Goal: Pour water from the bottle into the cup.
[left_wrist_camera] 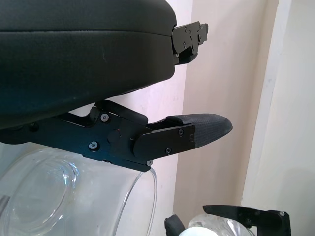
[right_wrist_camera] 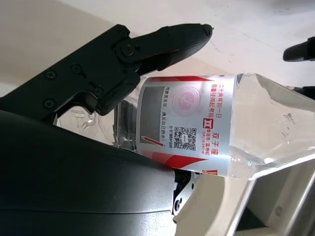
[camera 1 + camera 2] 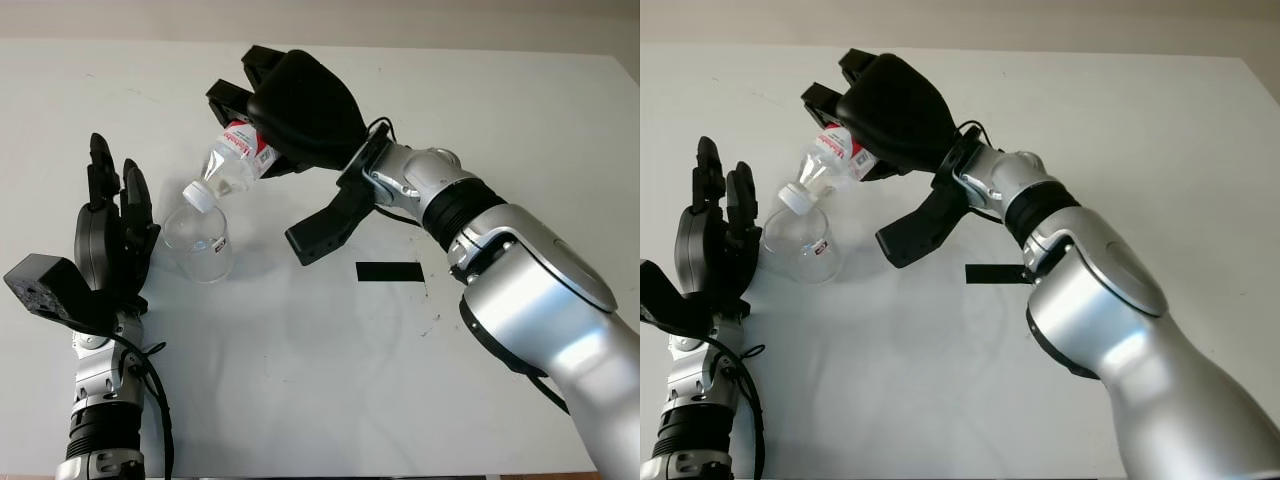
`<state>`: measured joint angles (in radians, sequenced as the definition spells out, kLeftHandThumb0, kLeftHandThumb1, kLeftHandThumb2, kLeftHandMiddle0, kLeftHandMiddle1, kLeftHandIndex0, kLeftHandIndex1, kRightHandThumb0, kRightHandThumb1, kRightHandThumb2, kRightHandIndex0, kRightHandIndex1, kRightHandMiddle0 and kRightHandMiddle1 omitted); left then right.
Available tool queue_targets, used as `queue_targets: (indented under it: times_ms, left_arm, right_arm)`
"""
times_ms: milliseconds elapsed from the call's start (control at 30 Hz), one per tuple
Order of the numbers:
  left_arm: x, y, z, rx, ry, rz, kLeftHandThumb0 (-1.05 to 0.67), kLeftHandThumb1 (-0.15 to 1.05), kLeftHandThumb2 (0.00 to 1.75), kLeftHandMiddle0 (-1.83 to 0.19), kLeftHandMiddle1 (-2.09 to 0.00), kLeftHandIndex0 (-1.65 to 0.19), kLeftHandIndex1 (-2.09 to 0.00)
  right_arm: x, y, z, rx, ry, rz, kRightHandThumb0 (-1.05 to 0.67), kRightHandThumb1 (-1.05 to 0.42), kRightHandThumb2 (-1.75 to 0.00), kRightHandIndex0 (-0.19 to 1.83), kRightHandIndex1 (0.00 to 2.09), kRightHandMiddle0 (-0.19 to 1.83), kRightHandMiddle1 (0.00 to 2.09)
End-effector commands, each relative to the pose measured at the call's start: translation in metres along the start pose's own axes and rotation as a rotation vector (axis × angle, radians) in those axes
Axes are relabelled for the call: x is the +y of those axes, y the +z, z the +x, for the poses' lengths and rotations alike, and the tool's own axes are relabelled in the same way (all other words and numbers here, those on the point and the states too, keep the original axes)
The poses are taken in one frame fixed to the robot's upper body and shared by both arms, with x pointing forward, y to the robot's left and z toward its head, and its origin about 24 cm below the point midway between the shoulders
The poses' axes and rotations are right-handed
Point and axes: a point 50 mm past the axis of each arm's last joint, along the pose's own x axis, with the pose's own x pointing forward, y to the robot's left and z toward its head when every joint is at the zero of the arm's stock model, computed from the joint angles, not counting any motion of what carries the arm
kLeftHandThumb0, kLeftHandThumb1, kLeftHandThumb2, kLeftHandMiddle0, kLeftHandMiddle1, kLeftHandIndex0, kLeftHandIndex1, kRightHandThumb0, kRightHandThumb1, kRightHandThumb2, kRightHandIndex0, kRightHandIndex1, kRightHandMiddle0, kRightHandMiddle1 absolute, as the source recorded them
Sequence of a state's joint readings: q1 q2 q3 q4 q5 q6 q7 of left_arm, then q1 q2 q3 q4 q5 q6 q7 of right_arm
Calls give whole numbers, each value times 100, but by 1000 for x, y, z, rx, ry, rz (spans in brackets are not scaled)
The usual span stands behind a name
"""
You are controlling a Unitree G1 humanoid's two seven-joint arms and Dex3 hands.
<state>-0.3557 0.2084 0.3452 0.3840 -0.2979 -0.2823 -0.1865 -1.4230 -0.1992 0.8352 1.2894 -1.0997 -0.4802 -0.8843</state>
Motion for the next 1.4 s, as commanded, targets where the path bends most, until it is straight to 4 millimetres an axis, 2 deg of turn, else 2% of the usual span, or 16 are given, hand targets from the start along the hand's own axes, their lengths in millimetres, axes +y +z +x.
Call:
queue_targets:
  times_ms: [0,67,100,200,233,433,567,733,1033,1133,1200,1267,1367]
  left_arm:
    - [1,-11,-8,42,10,-7,-62,105,56,12,-5,19,-3]
    - [1,-11,-8,41,10,-9,-61,105,56,11,-5,19,-3]
    - [1,-11,-7,41,9,-8,-61,105,56,11,-5,19,-3]
    - [0,-11,-7,37,8,-6,-61,105,57,12,-5,19,-2]
    - [0,-11,-7,36,9,-8,-60,105,57,11,-6,18,-3]
    - [1,-11,-6,32,14,-19,-60,105,55,11,-5,19,-3]
    - [0,-10,-5,32,15,-16,-60,105,55,11,-5,19,-3]
    - [-1,-10,-4,31,14,-22,-60,105,55,11,-5,19,-3]
    - [0,-10,-4,33,15,-27,-61,105,54,12,-5,19,-2]
    - [0,-11,-4,31,15,-22,-61,105,54,11,-6,19,-3]
    - [0,-11,-4,31,16,-21,-61,105,54,11,-6,18,-3]
    - [0,-11,-4,32,15,-14,-61,105,55,10,-6,18,-3]
    - [1,-11,-5,33,14,-14,-62,105,55,11,-5,19,-3]
  right_arm:
    - [-13,-6,9,-36,-57,-65,-53,-105,-33,128,209,82,209]
    - [-15,-5,10,-64,-76,-103,-53,-105,-30,129,209,81,209]
    - [-15,-4,10,-72,-80,-115,-53,-105,-24,128,209,68,209]
    - [-16,-3,12,-95,-90,-130,-52,-105,-24,128,209,60,209]
    - [-16,-2,12,-109,-94,-147,-52,-104,-19,123,209,52,196]
    - [-19,0,14,-170,-133,-219,-55,-105,-22,123,209,60,209]
    - [-20,1,14,-217,-148,-270,-56,-105,-17,123,209,59,209]
    - [-20,5,17,-240,-164,-300,-58,-105,-30,124,209,77,209]
    - [-21,6,18,-237,-189,-286,-56,-105,-29,125,209,78,209]
    - [-21,6,17,-196,-205,-232,-56,-105,-27,123,209,74,209]
    - [-22,5,16,-163,-213,-186,-57,-105,-19,121,209,64,203]
    - [-20,3,15,-31,-210,-4,-54,-105,-16,120,209,68,206]
    - [-17,-5,14,181,-170,250,-49,-105,-37,117,209,77,209]
